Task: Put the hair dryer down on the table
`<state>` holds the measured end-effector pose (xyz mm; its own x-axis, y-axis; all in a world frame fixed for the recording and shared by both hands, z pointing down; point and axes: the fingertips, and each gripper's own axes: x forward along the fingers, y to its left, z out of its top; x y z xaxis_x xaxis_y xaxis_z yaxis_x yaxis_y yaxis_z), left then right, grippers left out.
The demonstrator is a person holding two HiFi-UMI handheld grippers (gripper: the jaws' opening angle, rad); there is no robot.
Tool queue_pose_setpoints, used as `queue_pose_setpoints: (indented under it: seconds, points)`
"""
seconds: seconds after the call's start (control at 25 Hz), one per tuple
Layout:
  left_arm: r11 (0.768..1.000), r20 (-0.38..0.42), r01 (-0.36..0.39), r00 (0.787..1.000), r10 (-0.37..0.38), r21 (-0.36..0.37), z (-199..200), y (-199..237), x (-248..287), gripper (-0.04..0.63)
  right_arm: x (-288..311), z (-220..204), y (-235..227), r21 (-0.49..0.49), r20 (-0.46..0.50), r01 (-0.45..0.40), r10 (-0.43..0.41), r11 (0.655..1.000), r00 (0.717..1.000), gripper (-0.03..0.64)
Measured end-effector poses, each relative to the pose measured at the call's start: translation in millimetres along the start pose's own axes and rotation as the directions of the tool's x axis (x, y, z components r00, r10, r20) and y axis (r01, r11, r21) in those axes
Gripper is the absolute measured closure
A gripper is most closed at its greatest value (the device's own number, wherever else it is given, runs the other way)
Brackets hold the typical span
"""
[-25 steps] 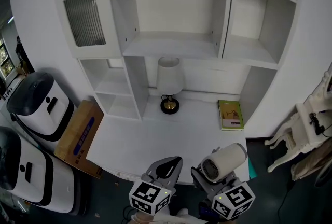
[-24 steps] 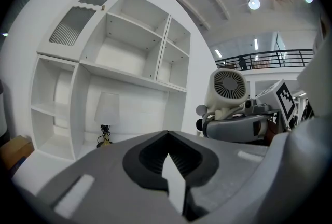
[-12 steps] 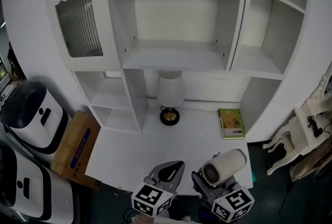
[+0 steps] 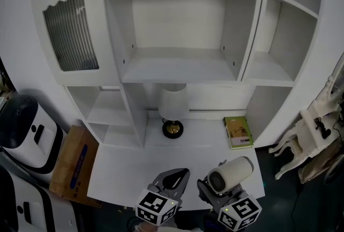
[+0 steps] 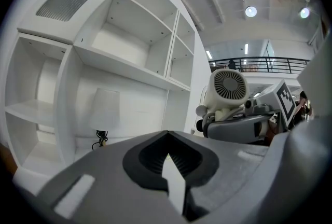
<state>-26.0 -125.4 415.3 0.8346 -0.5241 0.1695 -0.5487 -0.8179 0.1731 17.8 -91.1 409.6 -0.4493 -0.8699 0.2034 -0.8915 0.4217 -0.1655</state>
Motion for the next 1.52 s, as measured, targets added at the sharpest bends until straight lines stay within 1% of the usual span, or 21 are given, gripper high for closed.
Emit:
queue_pose_setpoints:
  seconds: [0.32, 0.56, 0.72, 1.08, 1.32, 1.52]
  points:
    - [0.998, -0.024, 0.056, 0.998, -0.056, 0.004, -6, 16, 10, 0.595, 16, -10, -6, 0.016, -0.022, 0.052, -0.052, 0.999, 0.998, 0.371]
    - [0.998, -0.04, 0.058, 0.997, -0.058, 0.001, -9, 21, 17, 0.595, 24, -9, -12, 0.019, -0.025, 0.048, -0.048, 0.999, 0.999, 0.371]
    - [0.999, -0.037, 0.033, 0.999, -0.033, -0.013, -8, 22, 25, 0.595, 27, -6, -18, 0.013, -0.035, 0.016, -0.016, 1.0, 0.999, 0.371]
    - [0.997, -0.007, -0.049, 0.999, 0.049, -0.06, -2, 9, 49, 0.595, 17, -10, -48, -0.021, -0.096, -0.059, 0.056, 0.998, 0.994, 0.371]
    - [0.992, -0.005, -0.097, 0.995, 0.097, -0.075, -3, -2, 65, 0.595, 11, -10, -64, -0.025, -0.117, -0.115, 0.112, 0.993, 0.987, 0.371]
    - [0.989, -0.007, -0.128, 0.992, 0.127, -0.081, -4, -9, 75, 0.595, 5, -11, -74, -0.024, -0.127, -0.145, 0.141, 0.989, 0.982, 0.371]
